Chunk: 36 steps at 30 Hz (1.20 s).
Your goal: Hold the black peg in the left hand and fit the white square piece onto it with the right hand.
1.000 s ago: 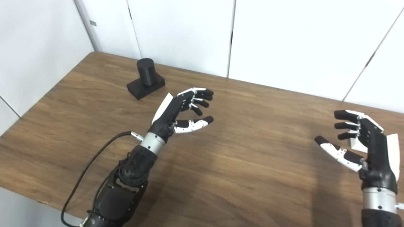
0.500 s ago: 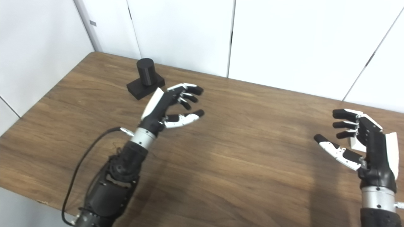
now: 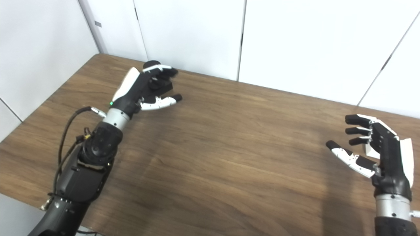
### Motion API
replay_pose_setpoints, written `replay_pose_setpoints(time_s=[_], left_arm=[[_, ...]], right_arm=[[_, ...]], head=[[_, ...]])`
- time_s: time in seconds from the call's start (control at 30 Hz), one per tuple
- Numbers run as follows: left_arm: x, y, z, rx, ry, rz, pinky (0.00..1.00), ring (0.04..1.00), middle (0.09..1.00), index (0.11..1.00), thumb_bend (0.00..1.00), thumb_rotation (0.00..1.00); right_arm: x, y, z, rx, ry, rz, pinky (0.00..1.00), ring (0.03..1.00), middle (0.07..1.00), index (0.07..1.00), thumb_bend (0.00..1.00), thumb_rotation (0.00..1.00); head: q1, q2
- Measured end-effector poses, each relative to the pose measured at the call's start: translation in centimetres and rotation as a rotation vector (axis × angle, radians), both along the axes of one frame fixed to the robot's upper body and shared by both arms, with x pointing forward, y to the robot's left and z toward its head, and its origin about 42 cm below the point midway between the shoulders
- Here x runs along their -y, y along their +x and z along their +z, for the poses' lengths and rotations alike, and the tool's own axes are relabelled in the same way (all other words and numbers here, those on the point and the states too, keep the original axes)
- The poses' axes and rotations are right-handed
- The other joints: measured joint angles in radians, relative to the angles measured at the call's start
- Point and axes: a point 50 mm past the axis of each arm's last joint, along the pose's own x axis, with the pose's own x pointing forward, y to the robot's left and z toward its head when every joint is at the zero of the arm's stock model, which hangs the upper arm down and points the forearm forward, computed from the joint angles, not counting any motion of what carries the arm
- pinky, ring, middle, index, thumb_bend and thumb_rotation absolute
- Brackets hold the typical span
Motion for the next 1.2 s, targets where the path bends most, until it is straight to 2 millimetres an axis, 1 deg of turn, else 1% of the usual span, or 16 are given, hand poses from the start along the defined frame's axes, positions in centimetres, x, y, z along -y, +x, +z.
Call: replay_pose_setpoints(time_s=[0.07,0.1,0.2,0.33,0.5,0.57,0.73,0.83,0.93,1.0,1.03,1.1,1.2], left_arm=[[-0.5,0.1,0.4,0.016,0.003,0.040,0.69,0.832,0.834,0.760,0.74,0.20],[-0.7,0.2,0.5,0.019,0.002,0.053,0.71,0.845,0.839,0.769,0.73,0.19],[-1.3,0.9,0.9,0.037,0.021,0.095,0.73,0.858,0.844,0.783,0.73,0.17],[-2.7,1.8,1.6,0.046,0.106,0.139,0.77,0.892,0.872,0.813,0.74,0.21],[-4.4,3.0,2.3,0.068,0.206,0.180,0.77,0.912,0.892,0.825,0.79,0.27],[-4.8,3.5,2.6,0.071,0.239,0.186,0.77,0.918,0.897,0.828,0.80,0.27],[-5.0,4.0,2.8,0.092,0.253,0.210,0.76,0.910,0.893,0.828,0.80,0.27],[-4.7,4.1,2.5,0.079,0.297,0.225,0.77,0.921,0.908,0.841,0.84,0.31],[-4.6,4.3,2.0,0.036,0.357,0.262,0.82,0.944,0.927,0.861,0.87,0.35],[-4.5,4.4,1.7,-0.007,0.380,0.277,0.88,0.968,0.951,0.870,0.89,0.38],[-4.5,4.5,1.7,-0.027,0.388,0.281,0.89,0.972,0.955,0.871,0.89,0.39],[-4.5,4.6,1.6,-0.071,0.404,0.291,0.91,0.978,0.961,0.860,0.92,0.45],[-4.5,5.0,1.8,-0.124,0.422,0.301,0.92,0.985,0.967,0.854,0.94,0.49]], right_arm=[[0.0,0.0,0.0,0.000,0.003,0.001,0.48,0.613,0.671,0.645,0.51,0.00],[0.0,0.0,0.0,0.000,0.004,0.001,0.48,0.613,0.672,0.645,0.51,0.00],[0.0,0.0,0.0,-0.005,0.007,0.000,0.49,0.618,0.679,0.652,0.50,0.00],[0.0,-0.1,0.2,-0.017,0.010,-0.006,0.50,0.634,0.688,0.659,0.50,0.00],[0.1,-0.1,0.2,-0.021,0.013,-0.008,0.48,0.614,0.677,0.649,0.50,0.00],[0.0,-0.1,0.2,-0.021,0.013,-0.008,0.47,0.611,0.674,0.647,0.50,0.00],[0.0,-0.1,0.2,-0.021,0.012,-0.008,0.47,0.610,0.671,0.645,0.50,0.00],[0.0,-0.1,0.2,-0.021,0.012,-0.008,0.48,0.620,0.676,0.650,0.50,0.00],[0.0,-0.1,0.2,-0.021,0.010,-0.008,0.48,0.619,0.677,0.650,0.50,0.00],[0.0,-0.1,0.2,-0.021,0.010,-0.009,0.47,0.611,0.675,0.651,0.50,0.00],[0.0,-0.1,0.2,-0.021,0.011,-0.008,0.47,0.608,0.674,0.651,0.50,0.00],[0.0,-0.1,0.2,-0.021,0.011,-0.009,0.47,0.608,0.671,0.648,0.50,0.00],[0.0,-0.1,0.2,-0.021,0.012,-0.008,0.47,0.609,0.670,0.646,0.50,0.00]], head=[[0.000,0.000],[0.000,0.000],[-0.002,-0.002],[-0.005,-0.002],[-0.008,-0.003],[-0.008,-0.003],[-0.005,-0.002],[-0.005,-0.002],[-0.008,-0.002],[-0.006,-0.002],[-0.006,-0.002],[-0.006,0.000],[-0.008,0.000]])
